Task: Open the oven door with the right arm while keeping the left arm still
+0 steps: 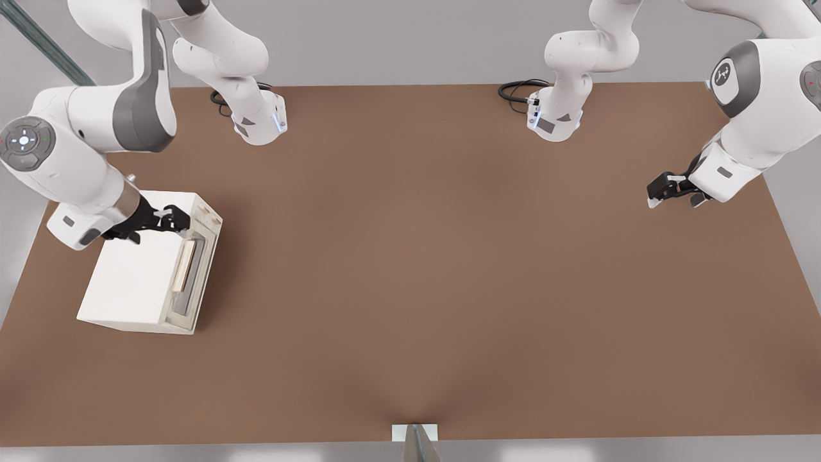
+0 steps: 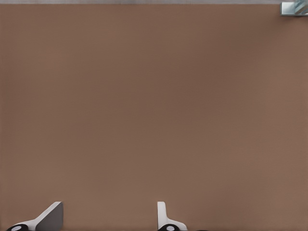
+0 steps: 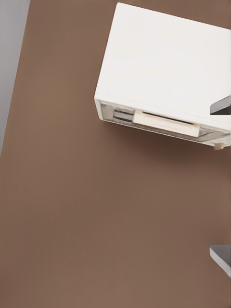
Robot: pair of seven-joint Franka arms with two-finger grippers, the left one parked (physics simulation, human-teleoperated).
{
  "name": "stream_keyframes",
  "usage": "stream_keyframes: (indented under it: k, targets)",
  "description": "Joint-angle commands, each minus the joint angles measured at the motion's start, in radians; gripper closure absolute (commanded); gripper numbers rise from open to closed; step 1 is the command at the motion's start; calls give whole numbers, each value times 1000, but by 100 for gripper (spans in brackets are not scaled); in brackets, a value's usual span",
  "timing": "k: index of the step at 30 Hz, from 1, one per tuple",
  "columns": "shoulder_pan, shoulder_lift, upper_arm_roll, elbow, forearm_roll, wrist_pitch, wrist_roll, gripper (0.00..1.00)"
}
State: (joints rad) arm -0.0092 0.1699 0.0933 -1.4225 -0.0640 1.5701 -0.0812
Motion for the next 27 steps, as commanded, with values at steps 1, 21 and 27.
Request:
stream_keyframes:
  k: [1, 21, 27]
  targets:
    - [0, 0, 0, 1, 0, 5, -60, 0]
    - [308, 476, -161, 73, -700, -154, 356, 100]
    - [313, 444, -161, -87, -695, -121, 475, 100]
